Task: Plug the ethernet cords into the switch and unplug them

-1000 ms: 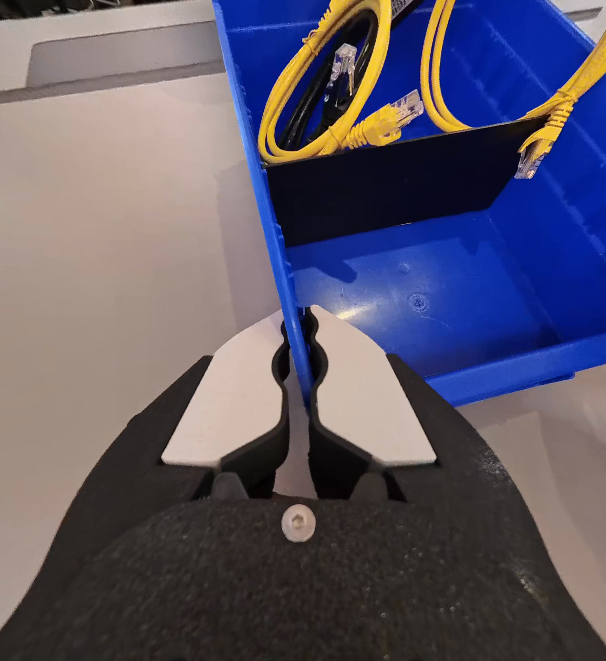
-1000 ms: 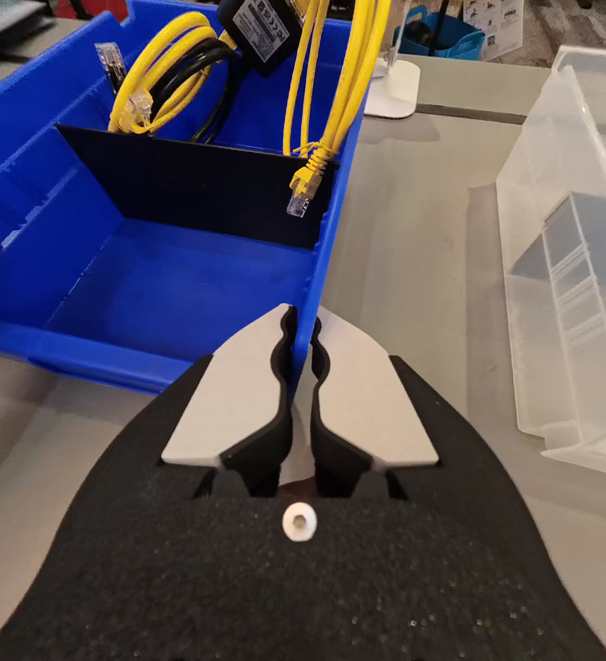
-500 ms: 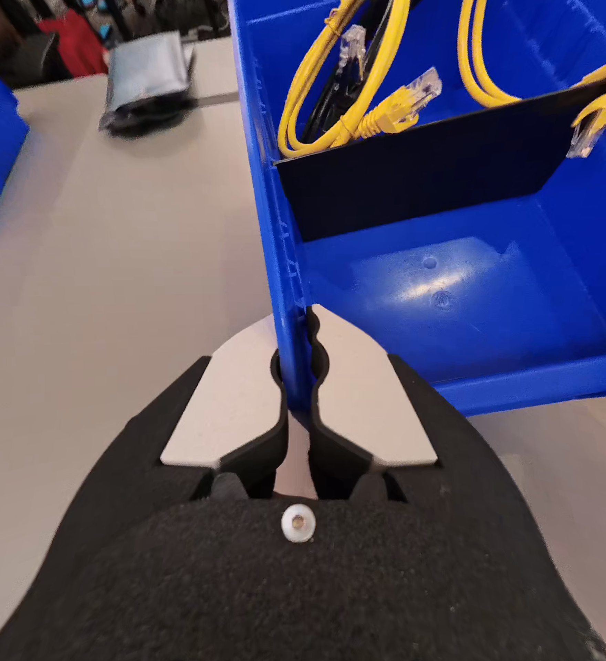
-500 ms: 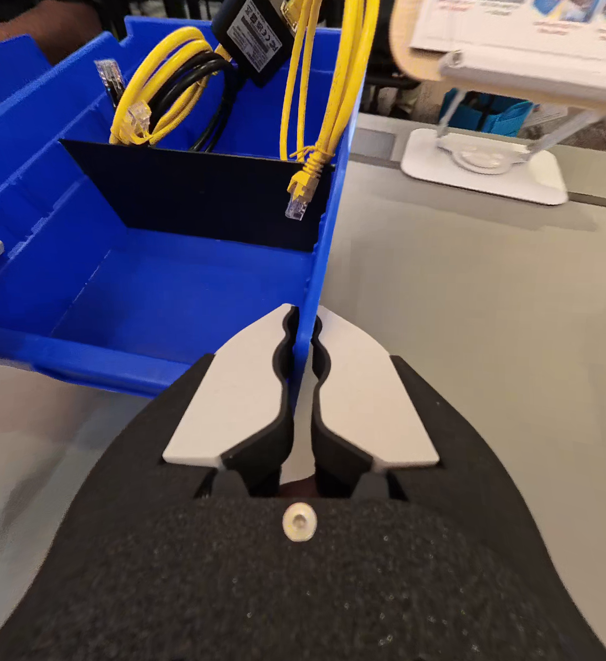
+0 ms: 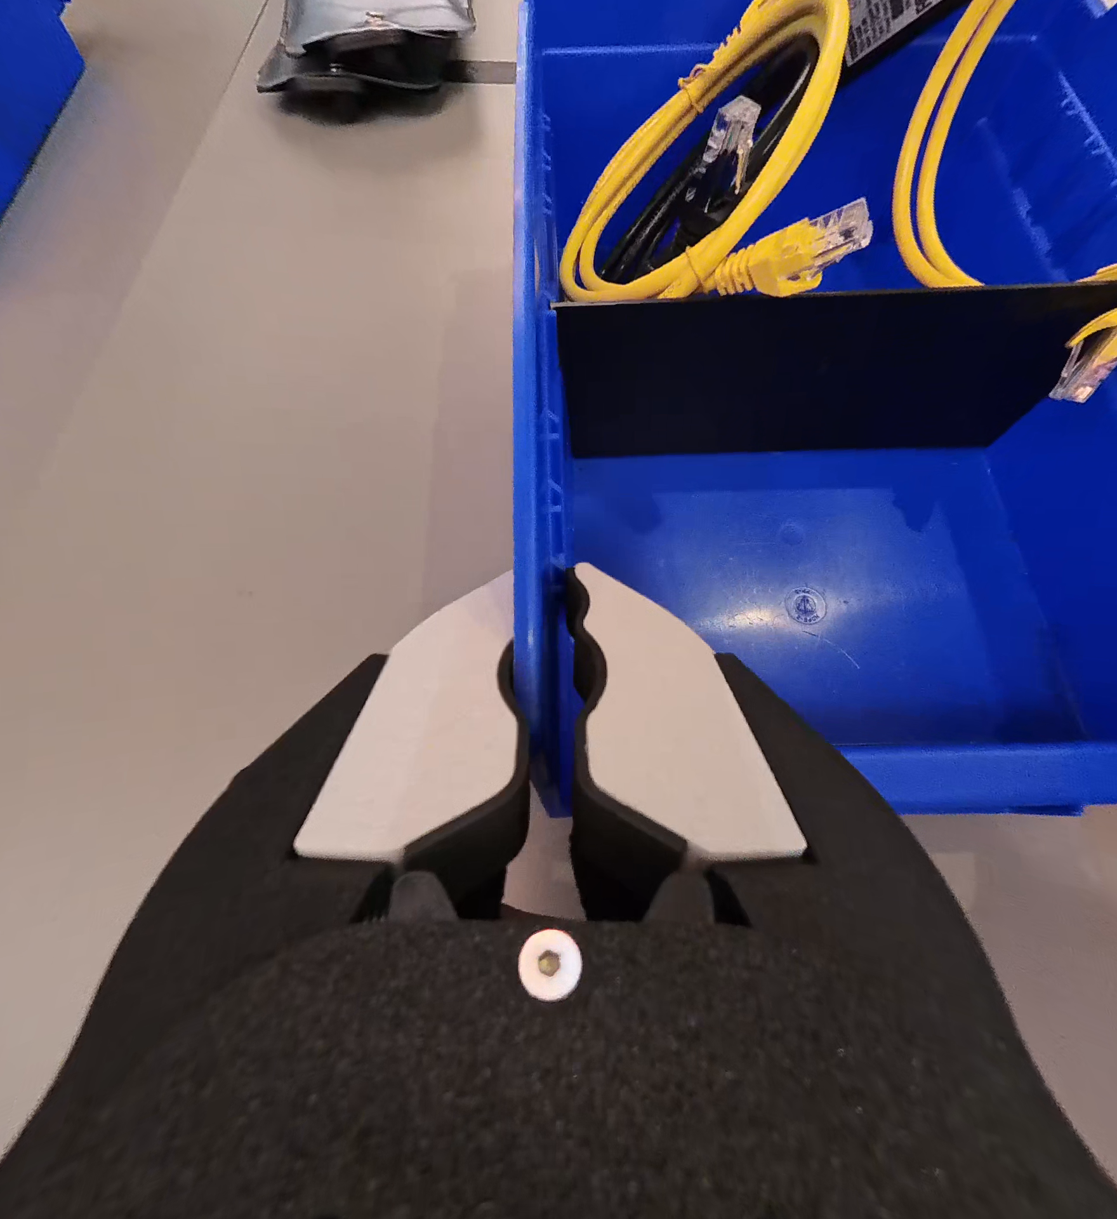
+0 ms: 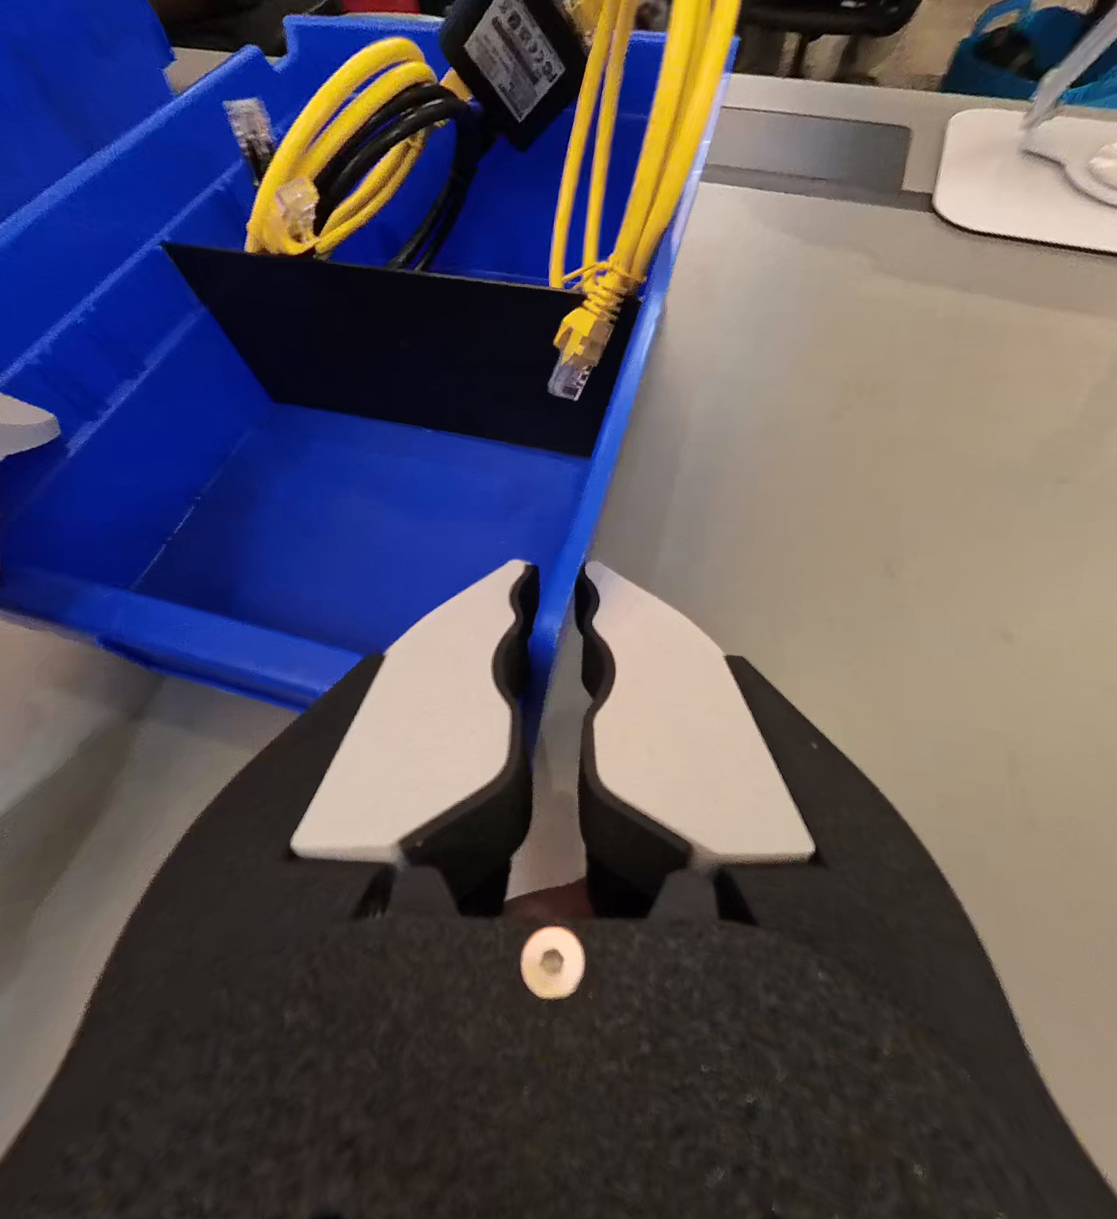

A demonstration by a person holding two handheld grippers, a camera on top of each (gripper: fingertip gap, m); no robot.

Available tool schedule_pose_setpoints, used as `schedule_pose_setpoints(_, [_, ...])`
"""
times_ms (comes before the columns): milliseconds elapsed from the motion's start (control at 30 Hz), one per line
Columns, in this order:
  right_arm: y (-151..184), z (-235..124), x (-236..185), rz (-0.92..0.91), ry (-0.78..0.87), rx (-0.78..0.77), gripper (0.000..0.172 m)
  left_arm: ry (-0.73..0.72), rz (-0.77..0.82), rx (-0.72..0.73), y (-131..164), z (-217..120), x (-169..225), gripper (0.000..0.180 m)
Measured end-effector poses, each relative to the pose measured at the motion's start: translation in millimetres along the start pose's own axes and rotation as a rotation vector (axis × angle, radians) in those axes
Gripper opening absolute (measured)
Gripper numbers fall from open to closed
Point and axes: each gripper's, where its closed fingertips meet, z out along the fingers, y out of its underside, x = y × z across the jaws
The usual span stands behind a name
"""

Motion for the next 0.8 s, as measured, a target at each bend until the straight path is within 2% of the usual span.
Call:
schedule_pose_setpoints(33, [0, -1, -1, -0.008, -0.037, -0.003, 0.011, -0.011, 0.003, 0.005, 0, -1, -1, 0.01])
schedule_pose_setpoints(67, [0, -5, -3, -0.009, -0.087, -0.001, 0.013, -0.035, 0.009, 0.007, -1, -3, -3, 0.021])
schedule_pose_setpoints(133, [0, -18, -4, -0.019, -0.194, 0.007, 0.015, -0.153, 0.016, 0.017, -9, -17, -16, 0.037])
schedule_pose_setpoints(200, [2, -38, -2, -0.051, -0.305, 0.006, 0.023, -0.226, 0.015, 0.115, -35, -46, -18, 0.036])
schedule_pose_setpoints(300, [-8, -74, 16, -0.115, -0.43, 0.107, 0.025, -0.154, -0.015, 0.278, -76, -92, 13, 0.037])
schedule_pose_setpoints(400, [-13, -111, 53, -0.204, -0.473, 0.151, 0.031, 0.049, -0.055, 0.309, -87, -113, 68, 0.052])
schedule_pose_setpoints(500, [-7, -147, 114, -0.307, -0.425, 0.189, 0.034, 0.43, -0.071, 0.216, -51, -117, 159, 0.064])
schedule_pose_setpoints(567, [5, -170, 166, -0.374, -0.347, 0.209, 0.034, 0.546, -0.087, 0.154, -14, -116, 195, 0.064])
schedule_pose_setpoints(667, [26, -208, 256, -0.303, -0.21, 0.237, 0.035, 0.528, -0.052, 0.138, 37, -112, 208, 0.063])
schedule_pose_setpoints(800, [56, -259, 369, -0.028, -0.055, 0.344, 0.04, 0.427, 0.001, 0.195, 55, -106, 199, 0.067])
